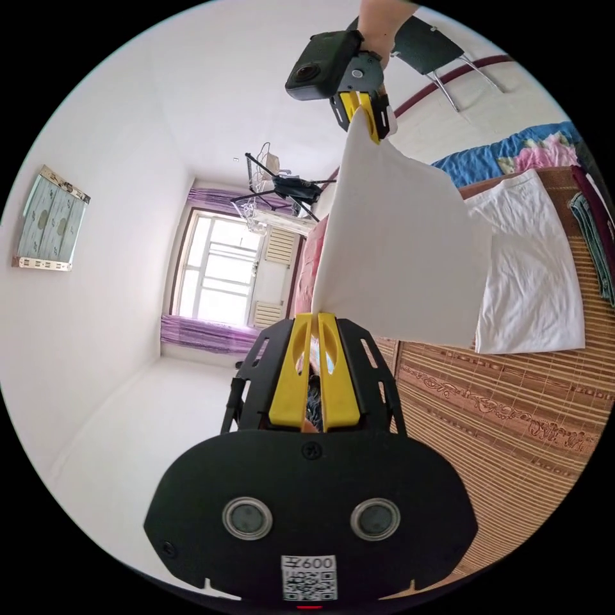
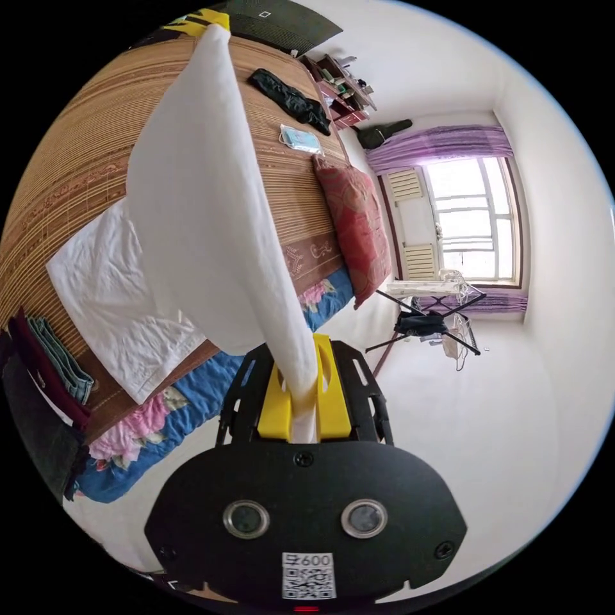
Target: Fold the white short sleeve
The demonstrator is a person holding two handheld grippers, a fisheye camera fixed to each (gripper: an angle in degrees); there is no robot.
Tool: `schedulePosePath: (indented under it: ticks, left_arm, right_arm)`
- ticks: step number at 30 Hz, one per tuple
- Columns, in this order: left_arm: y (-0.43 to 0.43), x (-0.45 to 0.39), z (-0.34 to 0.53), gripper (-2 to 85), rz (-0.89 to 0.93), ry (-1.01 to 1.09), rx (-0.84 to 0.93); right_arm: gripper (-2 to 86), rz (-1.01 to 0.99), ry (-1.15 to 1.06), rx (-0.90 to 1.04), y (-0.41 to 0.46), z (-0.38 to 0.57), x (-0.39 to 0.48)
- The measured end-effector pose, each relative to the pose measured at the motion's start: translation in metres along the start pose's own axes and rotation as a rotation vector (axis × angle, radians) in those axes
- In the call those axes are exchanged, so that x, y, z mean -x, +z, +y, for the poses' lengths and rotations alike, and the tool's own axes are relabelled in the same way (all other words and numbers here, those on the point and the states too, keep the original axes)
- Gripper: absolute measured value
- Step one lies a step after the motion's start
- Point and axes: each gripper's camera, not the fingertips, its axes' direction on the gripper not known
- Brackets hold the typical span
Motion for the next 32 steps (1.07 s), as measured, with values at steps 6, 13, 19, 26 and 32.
schedulePosePath:
  ticks: [6,13,19,26,32]
  left_arm:
    - [-0.042,-0.010,0.019,2.4,-0.068,-0.005,-0.050]
    - [-0.078,-0.050,0.060,2.2,0.042,0.034,-0.074]
    - [-0.067,-0.041,0.080,2.3,0.053,0.043,-0.049]
    - [-0.041,0.025,0.128,2.5,-0.073,-0.041,-0.031]
    - [-0.059,0.068,0.267,2.5,-0.018,-0.267,-0.073]
  right_arm:
    - [-0.4,0.165,0.040,-0.078,-0.027,0.024,0.041]
    - [-0.7,0.015,0.005,-0.107,-0.044,0.054,0.114]
    - [-0.8,-0.045,0.029,-0.086,-0.038,0.040,0.121]
    - [-0.8,0.103,0.011,-0.080,-0.088,-0.005,0.105]
    - [-0.7,0.084,-0.207,-0.035,-0.177,-0.074,0.211]
